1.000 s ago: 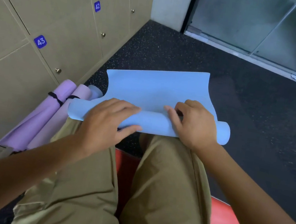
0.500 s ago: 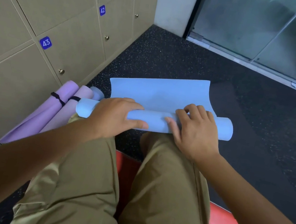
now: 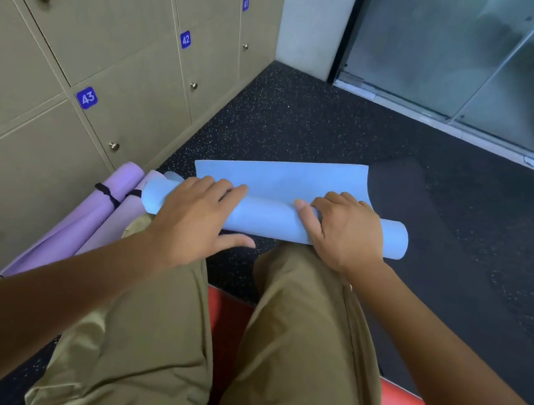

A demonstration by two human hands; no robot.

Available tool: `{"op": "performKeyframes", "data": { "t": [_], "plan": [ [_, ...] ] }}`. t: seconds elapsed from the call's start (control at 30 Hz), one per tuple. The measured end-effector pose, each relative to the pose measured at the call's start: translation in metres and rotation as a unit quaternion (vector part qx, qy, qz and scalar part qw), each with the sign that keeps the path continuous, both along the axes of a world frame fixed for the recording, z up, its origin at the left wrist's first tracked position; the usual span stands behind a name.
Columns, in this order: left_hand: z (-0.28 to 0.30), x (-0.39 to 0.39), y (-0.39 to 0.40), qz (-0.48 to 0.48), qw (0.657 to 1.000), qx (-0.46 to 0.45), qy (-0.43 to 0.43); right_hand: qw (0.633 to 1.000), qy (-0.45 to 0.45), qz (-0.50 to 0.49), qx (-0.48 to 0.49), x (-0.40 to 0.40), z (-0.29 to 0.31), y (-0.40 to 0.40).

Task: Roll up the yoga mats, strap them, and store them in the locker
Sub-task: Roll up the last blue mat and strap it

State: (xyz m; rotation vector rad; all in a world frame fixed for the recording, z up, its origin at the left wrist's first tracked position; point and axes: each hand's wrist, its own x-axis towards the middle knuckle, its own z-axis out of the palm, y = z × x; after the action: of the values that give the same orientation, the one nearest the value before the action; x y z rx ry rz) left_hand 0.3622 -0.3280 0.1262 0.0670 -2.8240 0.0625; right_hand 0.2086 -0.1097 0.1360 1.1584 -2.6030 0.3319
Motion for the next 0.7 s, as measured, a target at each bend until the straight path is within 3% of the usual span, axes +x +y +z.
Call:
{"op": "performKeyframes", "data": {
  "t": [0.23,0.47,0.7],
  "plan": [
    [0.003,-0.018,-0.006,0.008,0.999,-0.032,-0.018,0.994,-0.072,0.015,0.081,-0.011,0.018,-0.007],
    [0.016,-0.039,-0.015,0.028,0.996,-0.014,-0.082,0.973,-0.007,0.129,0.189,-0.027,0.023,0.007],
    [0.071,-0.055,-0.02,0.055,0.991,-0.042,-0.115,0.978,-0.009,0.137,0.159,-0.047,0.064,-0.007]
  ]
}}
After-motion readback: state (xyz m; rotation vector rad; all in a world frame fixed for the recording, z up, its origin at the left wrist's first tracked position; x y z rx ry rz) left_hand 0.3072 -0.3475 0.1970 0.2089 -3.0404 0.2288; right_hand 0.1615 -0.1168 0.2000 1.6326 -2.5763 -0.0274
